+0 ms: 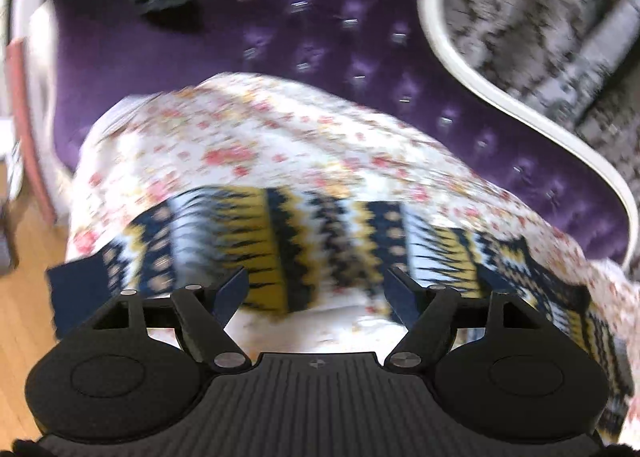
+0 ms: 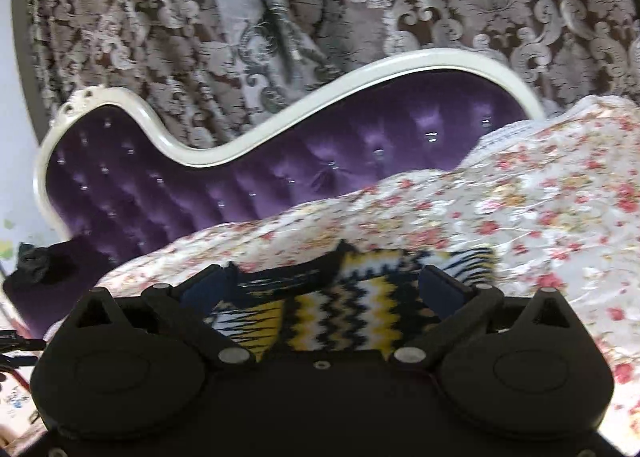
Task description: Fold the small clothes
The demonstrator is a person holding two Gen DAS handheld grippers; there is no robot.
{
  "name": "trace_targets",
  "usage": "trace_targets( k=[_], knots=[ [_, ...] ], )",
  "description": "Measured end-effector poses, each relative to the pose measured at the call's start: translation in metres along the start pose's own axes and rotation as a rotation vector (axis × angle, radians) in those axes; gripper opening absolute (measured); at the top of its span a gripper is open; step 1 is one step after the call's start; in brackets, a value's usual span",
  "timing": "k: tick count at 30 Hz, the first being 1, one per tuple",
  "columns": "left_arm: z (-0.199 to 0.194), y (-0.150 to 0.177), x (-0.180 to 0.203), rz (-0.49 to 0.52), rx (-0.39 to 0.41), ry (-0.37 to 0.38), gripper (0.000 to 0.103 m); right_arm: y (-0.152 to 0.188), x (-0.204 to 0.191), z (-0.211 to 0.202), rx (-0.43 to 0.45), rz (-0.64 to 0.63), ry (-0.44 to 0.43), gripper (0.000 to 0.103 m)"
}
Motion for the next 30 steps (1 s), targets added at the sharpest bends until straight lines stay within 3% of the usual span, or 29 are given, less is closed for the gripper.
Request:
trace_targets(
  k=[5,8,19,21,23,24,30],
  knots=[
    [0.0,0.009,-0.046,-0.111,-0.006,-0.066,0.074,0.012,-0.007,0.01,-0.053,-0.014,-0.004,0.103],
    [0.006,0.02,-0.06,-0.171,-0.045,-0.052,0.074,0.016,-0.009,0.012,-0.066,-0.015,-0.009,0.103],
    [0.041,0.008,-0.059,-0.26,-0.01,-0.048,0.071,0.023,-0.011,0.014,-0.095,-0.028,-0.009,0.103],
    [0.045,0.005,-0.059,-0.278,-0.001,-0.037,0.052,0.023,-0.012,0.015,-0.099,-0.031,-0.007,0.103],
    [0.045,0.0,-0.06,-0.272,0.013,-0.071,0.015,0.024,-0.012,0.015,-0.104,-0.034,-0.003,0.103],
    [0.044,-0.003,-0.06,-0.247,0.022,-0.085,0.009,0.024,-0.012,0.015,-0.106,-0.036,-0.002,0.103],
    [0.011,-0.047,-0.046,-0.132,0.163,-0.109,0.005,0.024,-0.011,0.015,-0.113,-0.029,-0.001,0.103]
  ],
)
Point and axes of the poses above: each gripper's, at about its wrist camera, not at the fingertips, and z roughly the way its jaws point, x to its right, y to its underside, the point moved 9 cm from there along z, roughly the way its jaws point, and after that the axes turned 2 degrees about z, right-handed, at the moved point
